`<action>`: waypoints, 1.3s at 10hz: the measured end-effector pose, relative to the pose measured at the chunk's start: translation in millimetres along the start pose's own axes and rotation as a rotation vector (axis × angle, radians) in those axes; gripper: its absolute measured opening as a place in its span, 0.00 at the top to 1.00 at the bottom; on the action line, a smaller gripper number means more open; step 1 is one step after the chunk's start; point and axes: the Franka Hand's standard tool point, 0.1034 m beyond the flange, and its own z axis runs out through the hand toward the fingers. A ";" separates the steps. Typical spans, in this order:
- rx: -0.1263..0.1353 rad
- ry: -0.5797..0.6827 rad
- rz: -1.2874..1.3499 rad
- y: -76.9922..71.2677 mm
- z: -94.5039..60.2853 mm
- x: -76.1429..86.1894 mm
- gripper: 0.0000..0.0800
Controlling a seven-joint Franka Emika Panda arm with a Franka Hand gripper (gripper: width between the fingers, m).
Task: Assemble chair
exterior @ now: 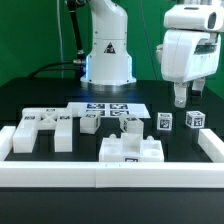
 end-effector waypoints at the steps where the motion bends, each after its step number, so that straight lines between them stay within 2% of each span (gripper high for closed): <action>1: 0.000 0.000 0.000 0.1 0.1 -0.2 0.19; 4: 0.004 0.000 0.019 0.3 0.7 -1.6 0.19; 5: 0.008 -0.010 0.065 3.1 3.5 -9.4 0.19; 6: 0.023 -0.023 0.094 9.3 8.9 -18.1 0.19; 8: 0.029 -0.023 0.034 29.0 19.7 -30.8 0.19; 9: 0.036 -0.033 0.038 35.5 21.8 -30.8 0.19; 13: 0.043 -0.033 0.326 32.4 22.5 -26.7 0.19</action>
Offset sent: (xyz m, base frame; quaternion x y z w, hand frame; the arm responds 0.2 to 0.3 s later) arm 0.0000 0.0000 0.0000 0.0000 0.0000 0.0000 1.0000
